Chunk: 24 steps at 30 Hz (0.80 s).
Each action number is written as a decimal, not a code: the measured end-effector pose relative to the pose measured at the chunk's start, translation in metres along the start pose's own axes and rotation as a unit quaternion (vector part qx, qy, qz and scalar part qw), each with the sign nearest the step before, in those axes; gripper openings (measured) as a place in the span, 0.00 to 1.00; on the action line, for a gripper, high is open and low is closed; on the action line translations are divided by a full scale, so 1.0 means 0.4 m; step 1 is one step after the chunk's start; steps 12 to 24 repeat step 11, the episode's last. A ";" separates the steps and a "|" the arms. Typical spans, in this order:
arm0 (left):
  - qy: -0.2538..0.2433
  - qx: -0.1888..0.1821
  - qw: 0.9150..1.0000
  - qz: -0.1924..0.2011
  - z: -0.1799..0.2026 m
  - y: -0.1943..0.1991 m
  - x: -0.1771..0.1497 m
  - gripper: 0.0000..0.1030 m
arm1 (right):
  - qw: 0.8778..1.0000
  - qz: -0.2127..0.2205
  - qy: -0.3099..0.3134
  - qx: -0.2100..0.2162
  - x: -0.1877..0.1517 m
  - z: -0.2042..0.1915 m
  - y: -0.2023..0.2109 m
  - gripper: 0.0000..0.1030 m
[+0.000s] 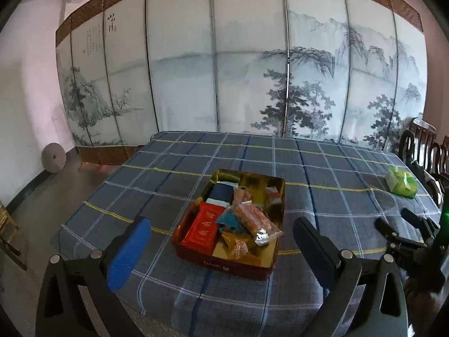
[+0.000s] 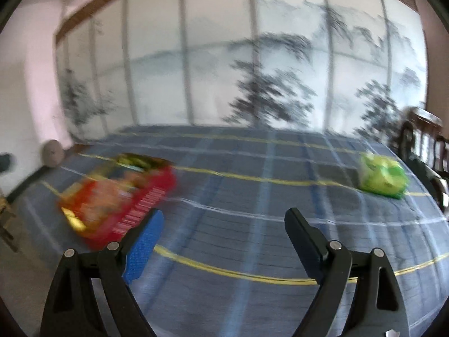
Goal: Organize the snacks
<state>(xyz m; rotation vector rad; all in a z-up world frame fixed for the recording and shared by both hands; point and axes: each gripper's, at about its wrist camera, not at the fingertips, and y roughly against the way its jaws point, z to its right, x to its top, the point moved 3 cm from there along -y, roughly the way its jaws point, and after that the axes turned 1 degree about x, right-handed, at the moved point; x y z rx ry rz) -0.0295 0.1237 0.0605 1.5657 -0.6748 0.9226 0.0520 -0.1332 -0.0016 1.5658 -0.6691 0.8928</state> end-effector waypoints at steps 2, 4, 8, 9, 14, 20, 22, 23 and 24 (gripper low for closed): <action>0.002 0.001 1.000 0.000 0.001 -0.015 0.006 1.00 | 0.999 -0.017 -0.008 -0.028 -0.013 0.076 -0.041 0.84; 0.001 0.019 1.000 0.002 0.001 -0.030 0.012 1.00 | 0.997 -0.050 -0.017 -0.065 -0.029 0.163 -0.093 0.84; 0.001 0.022 1.000 -0.018 0.001 -0.070 0.019 1.00 | 0.987 -0.110 -0.047 -0.110 -0.059 0.311 -0.184 0.84; 0.003 0.021 0.999 -0.024 -0.002 -0.074 0.019 1.00 | 0.983 -0.126 -0.055 -0.125 -0.066 0.347 -0.205 0.84; 0.009 0.022 0.999 -0.043 -0.009 -0.093 0.021 1.00 | 0.978 -0.140 -0.073 -0.138 -0.074 0.399 -0.232 0.84; 0.009 0.022 0.999 -0.043 -0.009 -0.093 0.021 1.00 | 0.978 -0.140 -0.073 -0.138 -0.074 0.399 -0.232 0.84; 0.009 0.022 0.999 -0.043 -0.009 -0.093 0.021 1.00 | 0.978 -0.140 -0.073 -0.138 -0.074 0.399 -0.232 0.84; 0.009 0.022 0.999 -0.043 -0.009 -0.093 0.021 1.00 | 0.978 -0.140 -0.073 -0.138 -0.074 0.399 -0.232 0.84; 0.009 0.022 0.999 -0.043 -0.009 -0.093 0.021 1.00 | 0.978 -0.140 -0.073 -0.138 -0.074 0.399 -0.232 0.84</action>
